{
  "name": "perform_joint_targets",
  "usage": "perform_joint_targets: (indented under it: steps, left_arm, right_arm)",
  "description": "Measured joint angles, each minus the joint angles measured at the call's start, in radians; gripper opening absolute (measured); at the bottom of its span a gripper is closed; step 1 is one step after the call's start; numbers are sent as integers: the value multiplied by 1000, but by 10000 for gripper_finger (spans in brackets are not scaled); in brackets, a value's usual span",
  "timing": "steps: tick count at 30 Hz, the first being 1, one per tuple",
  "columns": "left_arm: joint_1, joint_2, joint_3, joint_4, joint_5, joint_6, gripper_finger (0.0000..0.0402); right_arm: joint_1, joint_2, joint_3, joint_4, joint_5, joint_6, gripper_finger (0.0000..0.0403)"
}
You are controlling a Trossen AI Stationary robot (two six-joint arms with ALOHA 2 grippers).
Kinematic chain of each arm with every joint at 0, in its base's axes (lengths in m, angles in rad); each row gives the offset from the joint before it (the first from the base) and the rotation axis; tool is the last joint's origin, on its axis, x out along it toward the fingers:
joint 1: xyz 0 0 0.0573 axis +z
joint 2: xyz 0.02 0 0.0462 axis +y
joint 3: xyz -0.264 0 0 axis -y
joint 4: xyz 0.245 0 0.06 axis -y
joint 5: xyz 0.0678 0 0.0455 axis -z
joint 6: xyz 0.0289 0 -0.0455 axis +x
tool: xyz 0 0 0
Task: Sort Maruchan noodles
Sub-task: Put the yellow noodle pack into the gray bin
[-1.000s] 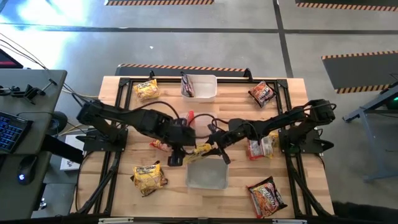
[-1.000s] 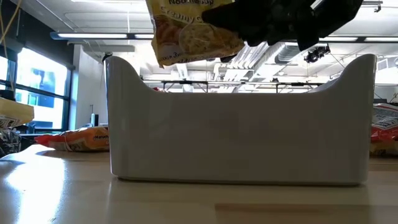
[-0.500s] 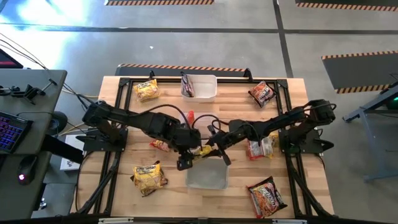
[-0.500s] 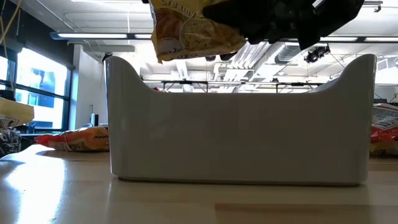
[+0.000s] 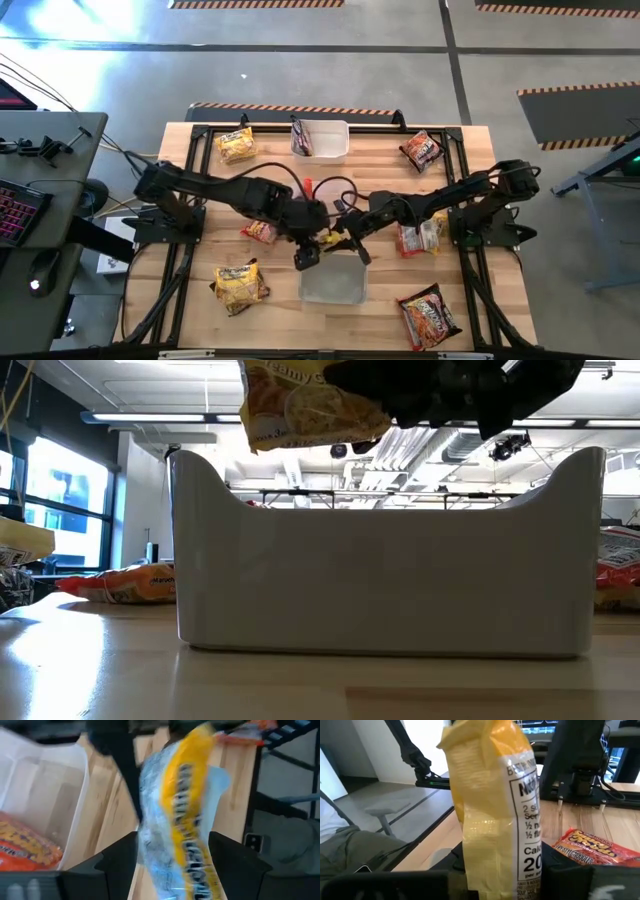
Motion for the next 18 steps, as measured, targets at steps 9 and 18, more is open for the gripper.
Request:
perform_joint_targets:
  steps: [9,18]
  left_arm:
    - [8,17,0,-1,52,7,177]
    - [5,19,0,0,51,-90,22]
  right_arm:
    - [3,0,0,16,-18,0,89]
    - [45,-58,0,-122,118,0,163]
